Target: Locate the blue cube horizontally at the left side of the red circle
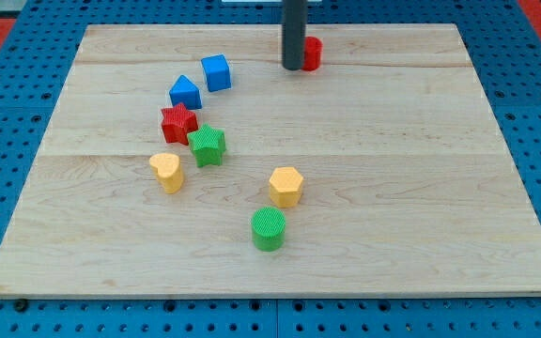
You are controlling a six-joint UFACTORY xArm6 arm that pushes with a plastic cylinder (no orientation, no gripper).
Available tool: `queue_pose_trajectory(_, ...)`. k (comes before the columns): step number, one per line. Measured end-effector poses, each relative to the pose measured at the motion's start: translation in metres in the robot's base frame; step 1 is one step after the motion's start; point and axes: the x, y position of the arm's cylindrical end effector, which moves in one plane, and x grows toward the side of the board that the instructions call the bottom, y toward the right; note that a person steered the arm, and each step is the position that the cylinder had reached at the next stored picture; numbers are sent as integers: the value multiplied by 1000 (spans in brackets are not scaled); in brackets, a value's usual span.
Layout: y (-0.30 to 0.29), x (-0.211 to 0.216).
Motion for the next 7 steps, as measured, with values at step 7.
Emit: queue_pose_trajectory(7,-128,54)
